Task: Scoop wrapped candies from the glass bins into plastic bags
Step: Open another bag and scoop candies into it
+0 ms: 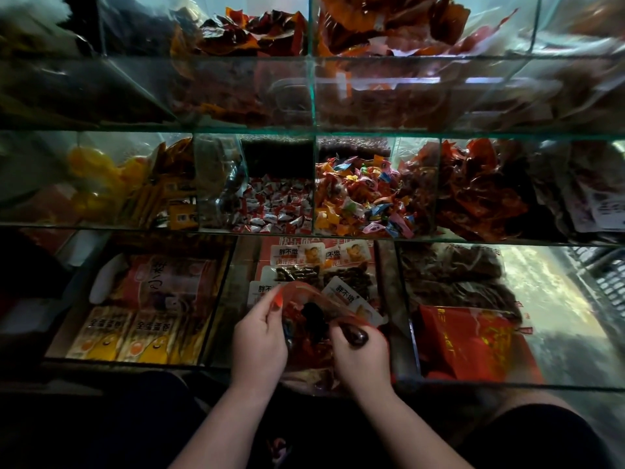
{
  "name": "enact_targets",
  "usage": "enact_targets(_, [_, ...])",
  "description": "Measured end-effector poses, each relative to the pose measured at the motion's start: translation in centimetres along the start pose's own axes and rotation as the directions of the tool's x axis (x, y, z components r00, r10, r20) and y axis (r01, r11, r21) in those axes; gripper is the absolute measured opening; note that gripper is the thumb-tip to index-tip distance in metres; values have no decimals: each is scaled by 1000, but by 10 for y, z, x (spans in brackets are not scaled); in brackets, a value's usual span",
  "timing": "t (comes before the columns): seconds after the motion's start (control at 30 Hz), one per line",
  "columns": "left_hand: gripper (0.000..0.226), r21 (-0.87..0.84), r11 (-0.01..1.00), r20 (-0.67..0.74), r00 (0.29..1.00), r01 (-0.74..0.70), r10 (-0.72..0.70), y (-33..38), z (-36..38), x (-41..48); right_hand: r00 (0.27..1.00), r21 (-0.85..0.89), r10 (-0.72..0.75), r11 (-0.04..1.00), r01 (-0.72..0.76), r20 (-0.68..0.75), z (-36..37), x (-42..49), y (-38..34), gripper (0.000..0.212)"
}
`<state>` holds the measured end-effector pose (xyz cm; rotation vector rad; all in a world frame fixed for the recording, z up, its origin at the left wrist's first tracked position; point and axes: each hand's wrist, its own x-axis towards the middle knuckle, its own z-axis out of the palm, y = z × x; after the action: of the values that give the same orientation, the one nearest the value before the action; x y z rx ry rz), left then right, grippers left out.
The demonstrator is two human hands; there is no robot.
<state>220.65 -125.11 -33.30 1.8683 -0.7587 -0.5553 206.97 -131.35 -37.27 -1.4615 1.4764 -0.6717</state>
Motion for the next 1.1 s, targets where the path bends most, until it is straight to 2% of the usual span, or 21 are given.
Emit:
enact_targets(0.07, [37, 3, 1000, -1, 1000, 3, -3, -2, 0, 0, 989, 180, 147, 973, -143, -7, -3, 6, -1, 18])
enact_targets(0.13, [36, 0, 1000, -2, 1000, 8, -8, -3, 1, 0, 976, 292, 215, 933, -211, 21, -4, 5, -6, 15])
enact_targets(0.23, [35, 5, 1000, 8, 1000, 19, -19, -3, 5, 0, 991, 236, 134, 963, -131, 2, 6, -4, -9, 21])
enact_targets(0.3, [34, 6, 1000, 17, 1000, 25, -25, -1, 6, 1, 990, 221, 137, 967, -129, -20, 12, -11, -13, 22])
enact_targets(0.43, [35, 19, 1000, -6, 1000, 16, -16, 2, 1, 4, 985, 313, 173, 936, -161, -12, 5, -13, -24, 27])
enact_targets(0.6, [33, 35, 999, -27, 999, 24, -23, 7, 0, 8, 984, 396, 181, 903, -164, -4, -22, -23, -24, 22])
enact_targets(0.7, [35, 44, 999, -16, 1000, 25, -25, 6, -1, 8, 970, 513, 242, 831, -216, 18, -45, -29, -24, 15])
enact_targets(0.8, [39, 66, 998, 4, 1000, -5, 5, 7, -2, 8, 931, 650, 352, 687, -325, 95, -66, -28, -23, 18])
enact_targets(0.93, [60, 164, 986, 34, 999, 15, -21, 11, -5, 5, 901, 723, 407, 577, -381, 151, -89, -28, -22, 23])
enact_targets(1.0, [69, 237, 970, -7, 998, -56, 59, 17, -6, -5, 899, 748, 411, 548, -375, 150, -101, -31, -22, 21])
enact_targets(1.03, [68, 251, 955, -39, 984, -160, 175, 20, -6, -12, 897, 754, 415, 539, -375, 150, -106, -32, -23, 20])
enact_targets(1.1, [54, 248, 859, -55, 879, -448, 474, 22, -3, -25, 900, 752, 407, 544, -374, 153, -117, -36, -23, 19])
